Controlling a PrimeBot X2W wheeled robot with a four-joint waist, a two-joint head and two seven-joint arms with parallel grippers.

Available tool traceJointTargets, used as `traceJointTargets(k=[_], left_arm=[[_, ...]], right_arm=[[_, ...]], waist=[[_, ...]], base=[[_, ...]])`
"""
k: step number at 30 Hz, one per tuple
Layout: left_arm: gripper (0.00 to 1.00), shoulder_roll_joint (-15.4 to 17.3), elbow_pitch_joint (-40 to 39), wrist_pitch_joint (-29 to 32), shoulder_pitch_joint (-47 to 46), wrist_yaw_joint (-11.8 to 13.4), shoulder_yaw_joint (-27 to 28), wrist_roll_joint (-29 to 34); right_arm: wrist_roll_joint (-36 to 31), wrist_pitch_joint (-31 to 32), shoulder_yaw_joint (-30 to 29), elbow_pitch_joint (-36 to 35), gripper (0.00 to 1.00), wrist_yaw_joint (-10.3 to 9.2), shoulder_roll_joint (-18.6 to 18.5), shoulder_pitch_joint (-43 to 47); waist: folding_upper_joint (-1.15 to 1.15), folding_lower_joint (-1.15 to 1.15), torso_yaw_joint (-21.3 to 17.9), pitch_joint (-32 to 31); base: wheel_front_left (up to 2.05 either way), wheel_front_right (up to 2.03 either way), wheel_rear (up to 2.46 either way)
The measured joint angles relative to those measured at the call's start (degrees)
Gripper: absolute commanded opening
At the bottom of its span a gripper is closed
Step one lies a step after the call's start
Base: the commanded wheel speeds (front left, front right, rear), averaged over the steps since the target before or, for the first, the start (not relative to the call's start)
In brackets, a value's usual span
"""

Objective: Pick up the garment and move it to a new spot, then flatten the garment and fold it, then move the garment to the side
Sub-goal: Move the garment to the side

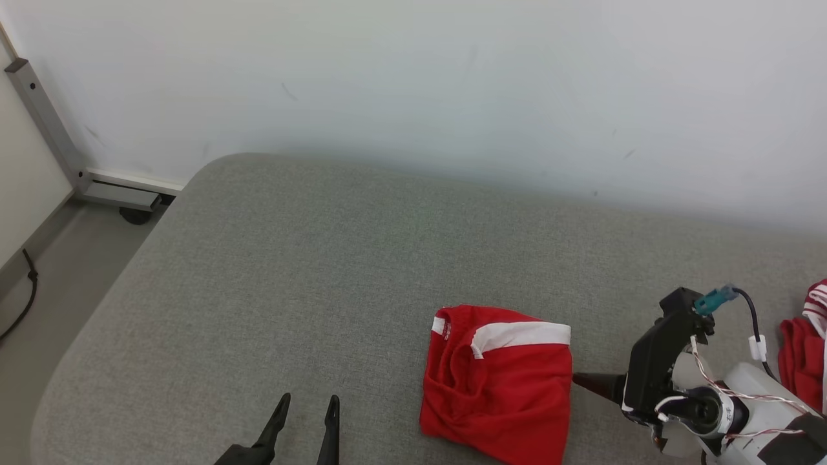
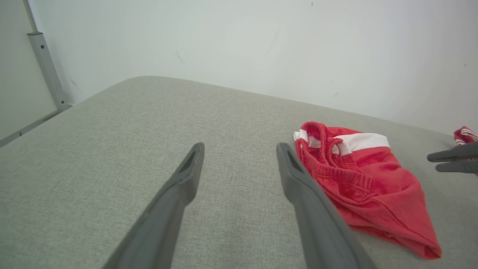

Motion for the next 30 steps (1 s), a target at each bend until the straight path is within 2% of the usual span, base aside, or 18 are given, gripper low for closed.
traceJointTargets(k=[7,23,24,25,26,30], left_arm=[[1.0,-0.2,0.1,0.0,-0.6,0.0,-1.1,0.4],[1.0,-0.5,0.9,0.1,-2.4,0.0,-2.7,-0.2],[1.0,-0.5,1.0,0.1,-2.5,0.0,-2.7,-0.3],[1.0,-0.5,1.1,0.1,-2.6,0.0,-2.7,-0.4],[1.0,-0.5,1.2,0.1,-2.6,0.0,-2.7,-0.6],[1.0,-0.5,1.5,0.0,-2.6,0.1,-2.7,-1.6]], right_arm=[[-0.2,-0.4,-0.5,2.4,1.0,-0.25,0.0,0.7],[-1.5,0.0,-0.7,11.0,1.0,-0.32,4.7,-2.7],[-1.8,0.2,-0.5,11.3,0.88,-0.32,4.8,-2.8],[-2.1,0.4,-0.2,11.8,0.16,-0.31,5.0,-2.9],[-2.4,0.8,0.2,12.2,0.0,-0.31,5.1,-3.1],[-2.6,2.0,0.4,13.0,0.0,-0.31,5.5,-3.3]], waist=[[0.0,0.0,0.8,1.2],[0.0,0.01,5.0,3.5],[0.0,0.0,5.1,3.6],[0.0,0.0,5.3,3.7],[0.0,0.0,5.4,3.8],[0.0,0.0,5.6,3.9]], base=[[0.0,0.0,0.0],[0.0,0.0,0.0],[0.0,0.0,0.0],[0.0,0.0,0.0],[0.0,0.0,0.0],[0.0,0.0,0.0]])
